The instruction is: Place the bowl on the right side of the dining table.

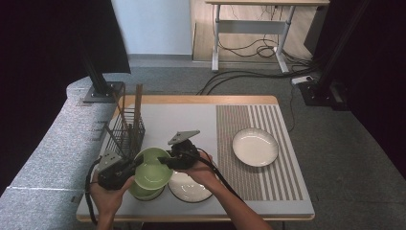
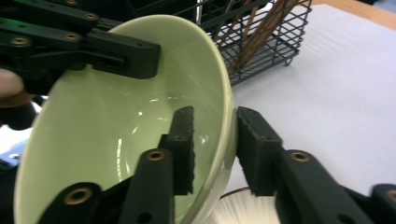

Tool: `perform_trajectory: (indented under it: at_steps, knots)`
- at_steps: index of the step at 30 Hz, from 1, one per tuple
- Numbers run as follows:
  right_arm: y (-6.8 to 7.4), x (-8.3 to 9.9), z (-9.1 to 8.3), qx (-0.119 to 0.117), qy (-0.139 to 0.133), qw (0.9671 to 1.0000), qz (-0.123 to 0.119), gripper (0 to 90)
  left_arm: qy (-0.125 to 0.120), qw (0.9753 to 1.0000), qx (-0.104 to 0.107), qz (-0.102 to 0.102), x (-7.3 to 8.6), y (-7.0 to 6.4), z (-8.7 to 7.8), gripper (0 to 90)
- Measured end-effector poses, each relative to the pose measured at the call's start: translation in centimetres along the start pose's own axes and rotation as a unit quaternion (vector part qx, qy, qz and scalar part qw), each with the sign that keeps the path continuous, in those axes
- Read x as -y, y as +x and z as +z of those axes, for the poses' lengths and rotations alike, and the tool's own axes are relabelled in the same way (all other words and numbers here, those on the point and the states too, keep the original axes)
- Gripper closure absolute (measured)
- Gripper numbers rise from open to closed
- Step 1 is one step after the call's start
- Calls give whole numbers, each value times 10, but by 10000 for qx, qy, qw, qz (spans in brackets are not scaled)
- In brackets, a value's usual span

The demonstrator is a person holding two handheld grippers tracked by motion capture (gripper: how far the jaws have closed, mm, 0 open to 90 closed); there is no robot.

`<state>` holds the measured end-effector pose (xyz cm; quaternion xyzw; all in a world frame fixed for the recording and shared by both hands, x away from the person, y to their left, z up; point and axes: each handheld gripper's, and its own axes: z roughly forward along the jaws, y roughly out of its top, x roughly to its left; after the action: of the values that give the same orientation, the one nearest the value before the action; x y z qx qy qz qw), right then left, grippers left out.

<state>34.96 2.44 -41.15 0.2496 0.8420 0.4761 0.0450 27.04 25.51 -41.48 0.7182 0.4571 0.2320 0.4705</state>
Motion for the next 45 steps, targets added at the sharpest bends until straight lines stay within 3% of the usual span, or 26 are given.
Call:
perform_trajectory:
  at_steps: [7, 15, 20, 22, 28, 32, 33, 45]
  knots:
    - [6, -5, 1, 471, 97, 9987, -183, 826, -26, 9996, -237, 175, -2, -10, -2, 820]
    - [9, -5, 1, 659, 9, 9975, -266, 841, -81, 9996, -225, 146, -3, -10, -2, 816]
    - [6, -5, -4, 603, -35, 9979, -250, 840, -233, 9996, 129, -11, -2, -7, -2, 781]
    - [4, -4, -6, 559, -74, 9981, -255, 840, -407, 9983, 386, -145, -3, -4, -3, 733]
    - [-2, -1, -14, 566, -158, 9980, -221, 838, -712, 9946, 657, -366, -4, 2, -10, 573]
    - [-11, 3, -23, 645, -199, 9975, -205, 839, -998, 9900, 842, -534, -4, 4, -15, 527]
    - [-14, 5, -26, 685, -213, 9972, -192, 838, -992, 9900, 864, -511, -4, 4, -15, 524]
    - [-63, 34, -74, 1167, -526, 9912, 333, 838, -599, 9949, 664, -476, 1, 7, -2, 507]
